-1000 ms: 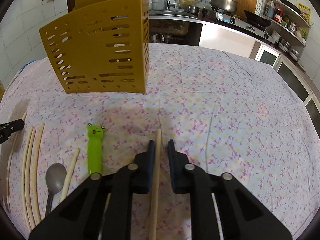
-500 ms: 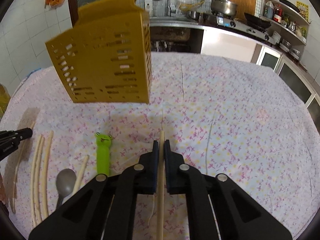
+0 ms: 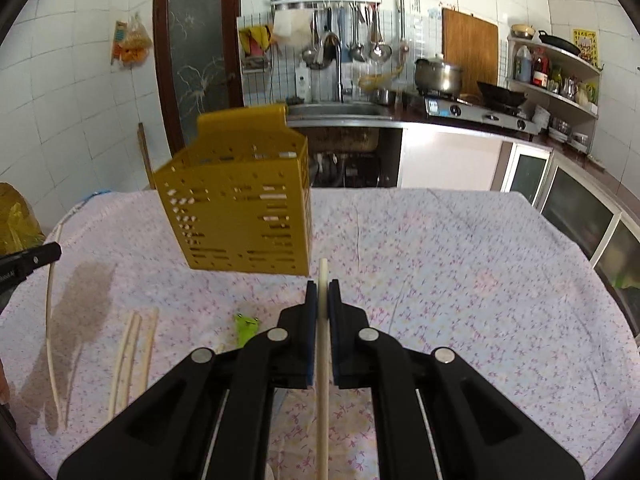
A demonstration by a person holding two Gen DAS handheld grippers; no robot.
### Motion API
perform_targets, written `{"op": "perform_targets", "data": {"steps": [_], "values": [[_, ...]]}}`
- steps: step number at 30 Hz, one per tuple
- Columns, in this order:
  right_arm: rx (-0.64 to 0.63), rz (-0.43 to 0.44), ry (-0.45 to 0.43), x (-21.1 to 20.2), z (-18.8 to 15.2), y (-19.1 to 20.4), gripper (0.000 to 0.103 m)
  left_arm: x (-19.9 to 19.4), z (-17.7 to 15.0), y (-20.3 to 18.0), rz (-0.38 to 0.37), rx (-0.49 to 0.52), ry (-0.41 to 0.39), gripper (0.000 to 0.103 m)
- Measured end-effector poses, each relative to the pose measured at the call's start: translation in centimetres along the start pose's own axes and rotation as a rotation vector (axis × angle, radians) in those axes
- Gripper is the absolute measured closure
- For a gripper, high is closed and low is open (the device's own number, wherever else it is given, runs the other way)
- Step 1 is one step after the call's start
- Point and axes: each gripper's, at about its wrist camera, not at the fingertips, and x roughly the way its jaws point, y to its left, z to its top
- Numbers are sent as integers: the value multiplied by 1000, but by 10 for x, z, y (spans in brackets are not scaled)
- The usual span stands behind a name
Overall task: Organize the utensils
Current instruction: 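Lift both held chopsticks and carry them toward the yellow slotted holder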
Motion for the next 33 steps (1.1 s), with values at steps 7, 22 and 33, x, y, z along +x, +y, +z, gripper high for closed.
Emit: {"op": "perform_targets", "data": {"steps": [7, 22, 33], "values": [[10, 15, -44, -20, 8, -2, 97, -32, 11, -4, -33, -3, -69, 99], [12, -46, -270, -68, 8, 8, 97, -79, 3, -8, -41, 10, -247, 99], [21, -61, -361, -82, 21, 7, 97, -93, 15, -25, -60, 17, -341, 99]]}}
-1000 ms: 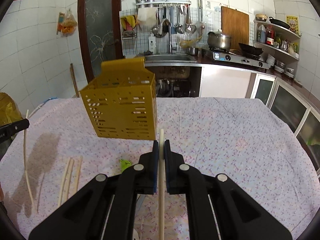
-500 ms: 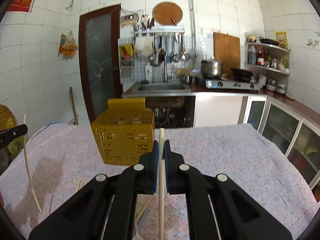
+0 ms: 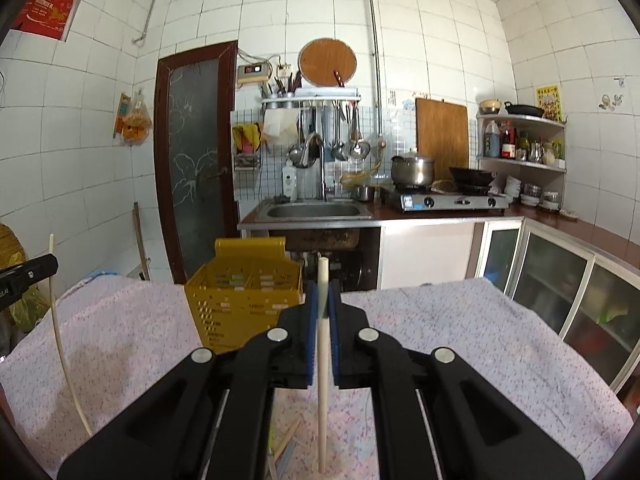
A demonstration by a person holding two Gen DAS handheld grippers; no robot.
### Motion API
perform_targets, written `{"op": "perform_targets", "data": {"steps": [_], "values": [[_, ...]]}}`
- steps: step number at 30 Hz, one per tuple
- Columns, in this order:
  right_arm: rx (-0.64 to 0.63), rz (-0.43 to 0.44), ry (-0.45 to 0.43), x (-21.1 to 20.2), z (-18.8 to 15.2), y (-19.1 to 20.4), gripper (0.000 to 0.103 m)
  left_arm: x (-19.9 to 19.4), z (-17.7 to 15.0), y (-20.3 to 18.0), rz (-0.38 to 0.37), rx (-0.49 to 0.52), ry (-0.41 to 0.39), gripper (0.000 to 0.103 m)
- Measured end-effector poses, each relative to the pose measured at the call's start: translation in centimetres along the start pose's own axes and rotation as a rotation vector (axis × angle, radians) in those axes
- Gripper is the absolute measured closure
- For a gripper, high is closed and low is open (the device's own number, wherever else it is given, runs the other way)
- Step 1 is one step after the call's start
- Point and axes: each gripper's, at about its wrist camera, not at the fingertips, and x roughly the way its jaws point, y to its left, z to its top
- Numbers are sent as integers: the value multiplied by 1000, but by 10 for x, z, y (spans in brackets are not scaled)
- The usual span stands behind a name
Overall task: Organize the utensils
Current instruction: 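Lift both held chopsticks and carry them toward the yellow slotted holder, then lower both chopsticks into the holder and open both tools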
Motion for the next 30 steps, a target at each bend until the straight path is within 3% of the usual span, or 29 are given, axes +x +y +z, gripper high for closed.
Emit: {"op": "perform_targets", "data": {"steps": [5, 12, 17, 20, 26, 30], "values": [[11, 21, -44, 3, 23, 2, 97, 10, 23, -17, -23, 10, -48, 99], [-11, 49, -143, 13, 85, 12, 97, 20, 91, -50, -81, 24, -218, 99], [15, 75, -170, 39, 121, 16, 97, 45, 125, -63, -121, -16, -285, 99], [31, 90, -178, 61, 132, 18, 97, 72, 138, -73, -103, -5, -325, 99], [33, 111, -152, 115, 130, 30, 97, 137, 134, -83, -77, 5, -302, 99], [31, 118, -90, 148, 106, 33, 97, 183, 112, -76, -68, -22, -229, 99]]}}
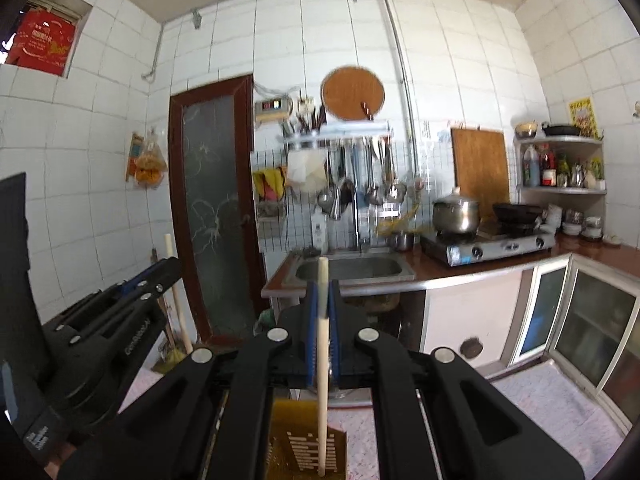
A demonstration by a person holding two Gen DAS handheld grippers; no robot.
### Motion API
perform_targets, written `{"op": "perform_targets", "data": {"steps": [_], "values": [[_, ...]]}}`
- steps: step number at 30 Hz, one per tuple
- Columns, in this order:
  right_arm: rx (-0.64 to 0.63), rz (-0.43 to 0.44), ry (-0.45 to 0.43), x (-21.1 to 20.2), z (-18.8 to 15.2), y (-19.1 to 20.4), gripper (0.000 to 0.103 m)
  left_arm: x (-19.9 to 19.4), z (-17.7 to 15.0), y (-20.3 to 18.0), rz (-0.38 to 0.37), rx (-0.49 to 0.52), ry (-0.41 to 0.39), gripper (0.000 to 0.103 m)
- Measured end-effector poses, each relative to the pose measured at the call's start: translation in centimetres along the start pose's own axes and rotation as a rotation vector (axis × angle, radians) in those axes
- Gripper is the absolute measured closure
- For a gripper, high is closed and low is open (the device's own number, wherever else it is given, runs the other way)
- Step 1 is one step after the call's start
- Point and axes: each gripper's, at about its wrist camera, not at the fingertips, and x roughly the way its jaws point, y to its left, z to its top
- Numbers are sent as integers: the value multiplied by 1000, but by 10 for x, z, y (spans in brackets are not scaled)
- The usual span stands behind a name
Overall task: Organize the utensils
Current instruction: 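Lower both chopsticks into the holder and open both tools, then grasp the green frog-handled fork with the right tool while the left tool approaches chopsticks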
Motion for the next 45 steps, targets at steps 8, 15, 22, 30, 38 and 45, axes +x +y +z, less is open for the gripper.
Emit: {"op": "perform_targets", "data": {"steps": [8, 15, 22, 30, 38, 45], "values": [[22, 3, 147, 36, -41, -12, 97, 28, -41, 21, 33, -49, 109, 98], [-5, -49, 184, 15, -28, -16, 39, -17, -13, 39, 63, -98, 130, 25], [5, -93, 177, -37, -18, -28, 32, -93, -4, 55, 152, -7, 106, 5], [1, -108, 281, -80, -66, -26, 30, -133, -42, 80, 205, 27, 254, 5], [2, -123, 404, -94, -127, -24, 30, -144, -108, 99, 245, 24, 410, 5], [-19, -141, 500, -94, -164, -19, 30, -136, -153, 108, 258, -8, 523, 5]]}}
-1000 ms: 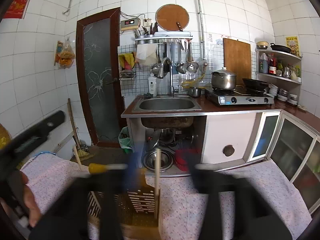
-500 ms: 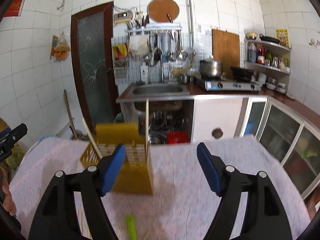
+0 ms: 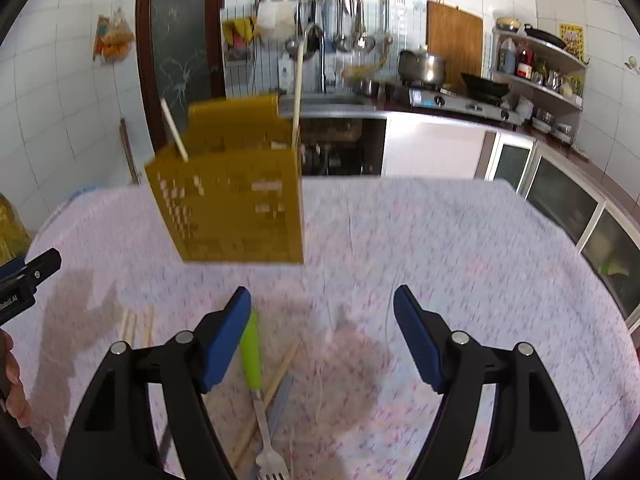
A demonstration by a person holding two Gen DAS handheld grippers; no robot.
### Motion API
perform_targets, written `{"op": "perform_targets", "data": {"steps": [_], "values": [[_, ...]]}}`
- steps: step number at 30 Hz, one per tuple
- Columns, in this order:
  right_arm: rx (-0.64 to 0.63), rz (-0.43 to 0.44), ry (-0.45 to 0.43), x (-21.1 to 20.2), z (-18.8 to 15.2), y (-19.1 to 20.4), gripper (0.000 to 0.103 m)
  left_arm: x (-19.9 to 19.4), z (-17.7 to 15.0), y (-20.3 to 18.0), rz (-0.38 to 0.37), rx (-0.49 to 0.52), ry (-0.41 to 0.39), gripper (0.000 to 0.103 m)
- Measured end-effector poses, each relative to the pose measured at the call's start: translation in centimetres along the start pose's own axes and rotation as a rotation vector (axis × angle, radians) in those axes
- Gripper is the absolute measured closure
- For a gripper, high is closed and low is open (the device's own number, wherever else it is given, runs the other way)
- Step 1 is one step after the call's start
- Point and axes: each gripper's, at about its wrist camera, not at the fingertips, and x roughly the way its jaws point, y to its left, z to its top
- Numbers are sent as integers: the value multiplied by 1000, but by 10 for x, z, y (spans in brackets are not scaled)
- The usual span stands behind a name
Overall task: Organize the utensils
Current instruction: 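Grasp the green frog-handled fork with the right tool while the left tool approaches chopsticks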
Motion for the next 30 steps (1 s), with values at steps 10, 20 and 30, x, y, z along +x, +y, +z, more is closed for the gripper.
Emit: {"op": "perform_targets", "data": {"steps": [10, 20, 30], "values": [[-38, 22, 107, 34, -20, 21, 31, 45, -32, -7, 3, -28, 174, 6], [-81, 69, 199, 60, -29, 31, 41, 55, -51, -18, 19, 23, 224, 6], [-95, 95, 251, 67, -22, 36, 51, 66, -55, -26, 45, 55, 263, 9]]}}
